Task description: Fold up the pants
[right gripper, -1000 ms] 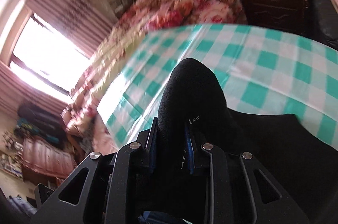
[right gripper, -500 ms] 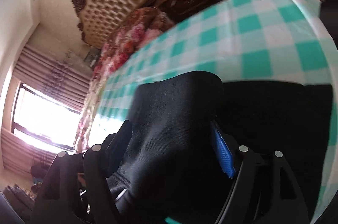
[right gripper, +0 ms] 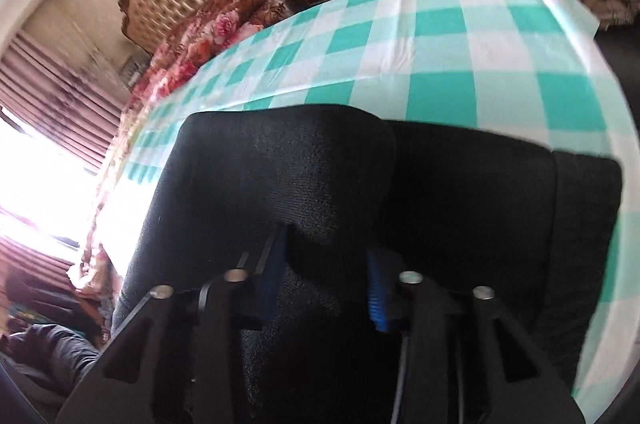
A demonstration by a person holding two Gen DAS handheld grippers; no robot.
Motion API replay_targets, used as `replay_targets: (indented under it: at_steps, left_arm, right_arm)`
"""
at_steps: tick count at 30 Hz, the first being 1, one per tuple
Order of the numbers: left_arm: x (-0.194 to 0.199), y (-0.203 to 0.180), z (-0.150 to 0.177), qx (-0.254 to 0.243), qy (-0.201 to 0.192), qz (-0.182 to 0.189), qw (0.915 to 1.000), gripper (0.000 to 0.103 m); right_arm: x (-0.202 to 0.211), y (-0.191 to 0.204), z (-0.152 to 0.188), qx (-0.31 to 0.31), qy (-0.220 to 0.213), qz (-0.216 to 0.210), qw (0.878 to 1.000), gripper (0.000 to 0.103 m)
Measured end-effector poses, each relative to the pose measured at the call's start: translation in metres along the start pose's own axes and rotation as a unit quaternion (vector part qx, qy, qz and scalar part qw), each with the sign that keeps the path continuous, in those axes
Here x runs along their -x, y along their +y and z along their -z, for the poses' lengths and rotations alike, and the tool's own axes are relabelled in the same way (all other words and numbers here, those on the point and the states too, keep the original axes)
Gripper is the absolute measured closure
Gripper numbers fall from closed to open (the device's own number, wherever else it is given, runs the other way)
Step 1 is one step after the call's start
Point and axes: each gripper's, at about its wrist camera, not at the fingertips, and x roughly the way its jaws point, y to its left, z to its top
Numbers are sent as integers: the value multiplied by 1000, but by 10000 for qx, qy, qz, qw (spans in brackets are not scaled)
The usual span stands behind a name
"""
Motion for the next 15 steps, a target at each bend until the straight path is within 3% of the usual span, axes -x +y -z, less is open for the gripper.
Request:
replay_targets:
  at_steps: [2,9,15]
  left_arm:
    - [7,9,-1,93,-61,-63,9999,72]
    - [21,45,-25,254,-394,-326,9984,72]
    - [23,39,-46,204,-523,-250,9981,72]
  right_arm:
    - [12,11,-4,138,-104,21,9998,77]
    - [61,35,-25,660,-434,221,9966,78]
    - [76,21,-24,752,-372,514,9952,78]
